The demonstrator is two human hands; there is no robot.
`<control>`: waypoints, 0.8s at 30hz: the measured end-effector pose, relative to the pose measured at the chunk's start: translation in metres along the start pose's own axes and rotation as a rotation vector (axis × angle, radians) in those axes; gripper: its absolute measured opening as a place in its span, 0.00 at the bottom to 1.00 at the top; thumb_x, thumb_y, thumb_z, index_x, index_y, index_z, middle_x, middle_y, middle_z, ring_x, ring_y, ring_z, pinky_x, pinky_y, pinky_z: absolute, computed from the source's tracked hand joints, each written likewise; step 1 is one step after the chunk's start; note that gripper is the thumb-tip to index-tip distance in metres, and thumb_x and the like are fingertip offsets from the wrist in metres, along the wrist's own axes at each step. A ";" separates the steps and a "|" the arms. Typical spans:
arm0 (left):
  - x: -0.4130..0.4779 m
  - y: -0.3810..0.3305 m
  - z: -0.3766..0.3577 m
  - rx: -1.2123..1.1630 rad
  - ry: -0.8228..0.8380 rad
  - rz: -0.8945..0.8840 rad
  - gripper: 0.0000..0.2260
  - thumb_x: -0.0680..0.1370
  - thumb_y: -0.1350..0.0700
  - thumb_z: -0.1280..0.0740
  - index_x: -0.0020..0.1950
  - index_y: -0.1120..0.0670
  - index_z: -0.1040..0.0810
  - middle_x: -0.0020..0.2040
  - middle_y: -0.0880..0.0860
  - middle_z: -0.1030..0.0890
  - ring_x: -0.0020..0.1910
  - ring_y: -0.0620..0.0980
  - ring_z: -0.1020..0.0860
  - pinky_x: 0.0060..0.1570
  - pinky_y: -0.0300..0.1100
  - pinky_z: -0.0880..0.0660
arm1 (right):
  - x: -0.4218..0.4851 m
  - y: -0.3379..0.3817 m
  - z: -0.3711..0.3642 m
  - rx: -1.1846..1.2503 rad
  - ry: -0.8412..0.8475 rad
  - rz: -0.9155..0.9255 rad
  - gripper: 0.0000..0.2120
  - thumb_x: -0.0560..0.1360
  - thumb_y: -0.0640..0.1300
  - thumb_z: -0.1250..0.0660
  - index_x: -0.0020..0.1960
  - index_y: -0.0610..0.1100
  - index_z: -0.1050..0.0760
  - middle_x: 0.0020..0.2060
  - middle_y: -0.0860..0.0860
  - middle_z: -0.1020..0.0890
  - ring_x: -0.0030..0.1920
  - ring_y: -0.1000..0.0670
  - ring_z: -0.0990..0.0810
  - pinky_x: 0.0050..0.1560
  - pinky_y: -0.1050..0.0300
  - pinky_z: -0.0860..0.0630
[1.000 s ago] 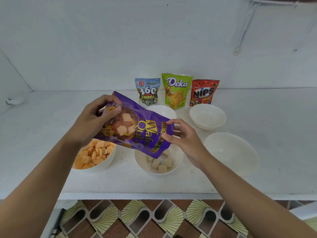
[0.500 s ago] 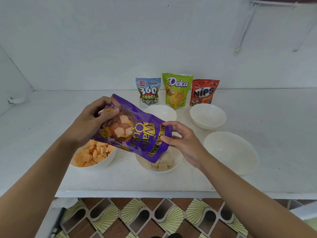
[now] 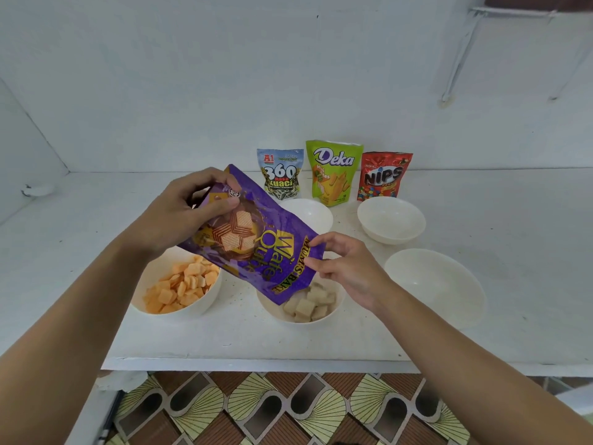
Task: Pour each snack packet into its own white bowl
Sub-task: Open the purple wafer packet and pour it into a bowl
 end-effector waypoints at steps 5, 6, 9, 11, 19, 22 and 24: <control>-0.001 0.000 0.002 -0.013 -0.026 0.006 0.07 0.80 0.57 0.32 0.58 0.55 0.22 0.57 0.51 0.17 0.57 0.52 0.17 0.51 0.57 0.17 | 0.001 0.006 0.000 -0.025 -0.089 0.062 0.13 0.70 0.35 0.22 0.50 0.46 0.20 0.55 0.46 0.17 0.47 0.44 0.15 0.41 0.54 0.24; -0.002 0.001 0.002 -0.016 -0.028 0.012 0.07 0.80 0.57 0.32 0.58 0.55 0.22 0.56 0.51 0.16 0.57 0.52 0.17 0.51 0.57 0.17 | 0.002 0.005 -0.001 -0.052 -0.079 0.044 0.13 0.70 0.35 0.22 0.50 0.46 0.20 0.55 0.46 0.16 0.47 0.43 0.15 0.41 0.54 0.24; -0.001 0.004 0.002 0.043 0.007 0.028 0.08 0.79 0.56 0.31 0.58 0.55 0.21 0.57 0.51 0.17 0.57 0.52 0.17 0.53 0.58 0.17 | 0.000 -0.002 -0.001 -0.096 -0.001 -0.063 0.12 0.70 0.34 0.22 0.49 0.43 0.21 0.52 0.44 0.15 0.45 0.47 0.16 0.37 0.56 0.27; 0.000 0.003 0.001 0.066 0.028 0.028 0.08 0.79 0.55 0.31 0.58 0.54 0.21 0.57 0.51 0.17 0.58 0.53 0.17 0.53 0.57 0.18 | -0.001 -0.003 -0.001 -0.099 -0.028 -0.068 0.12 0.70 0.35 0.22 0.49 0.43 0.21 0.51 0.45 0.15 0.48 0.47 0.16 0.38 0.55 0.26; 0.007 -0.003 -0.001 0.062 0.010 0.014 0.09 0.79 0.54 0.30 0.58 0.53 0.20 0.56 0.49 0.16 0.56 0.50 0.16 0.45 0.46 0.17 | 0.000 0.000 -0.002 -0.111 -0.050 -0.079 0.13 0.71 0.37 0.22 0.50 0.43 0.23 0.51 0.46 0.15 0.49 0.48 0.15 0.38 0.55 0.25; 0.009 -0.001 -0.005 0.062 0.060 0.005 0.09 0.78 0.55 0.30 0.57 0.55 0.20 0.55 0.50 0.16 0.55 0.50 0.16 0.46 0.44 0.17 | -0.001 -0.003 0.001 -0.112 -0.001 -0.147 0.13 0.70 0.36 0.22 0.49 0.43 0.24 0.49 0.44 0.14 0.49 0.47 0.16 0.36 0.56 0.26; 0.010 -0.001 -0.005 0.062 0.046 0.012 0.09 0.79 0.54 0.31 0.57 0.54 0.21 0.56 0.49 0.16 0.56 0.50 0.16 0.47 0.47 0.16 | -0.001 0.002 0.001 -0.094 -0.091 -0.080 0.13 0.71 0.37 0.23 0.51 0.43 0.24 0.51 0.47 0.15 0.52 0.47 0.16 0.41 0.53 0.25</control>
Point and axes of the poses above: each hand's wrist, its own x-axis towards the middle knuckle, its own z-axis out of the back of the hand, y = z × x, the point moved 1 cm from there along x, towards the middle knuckle
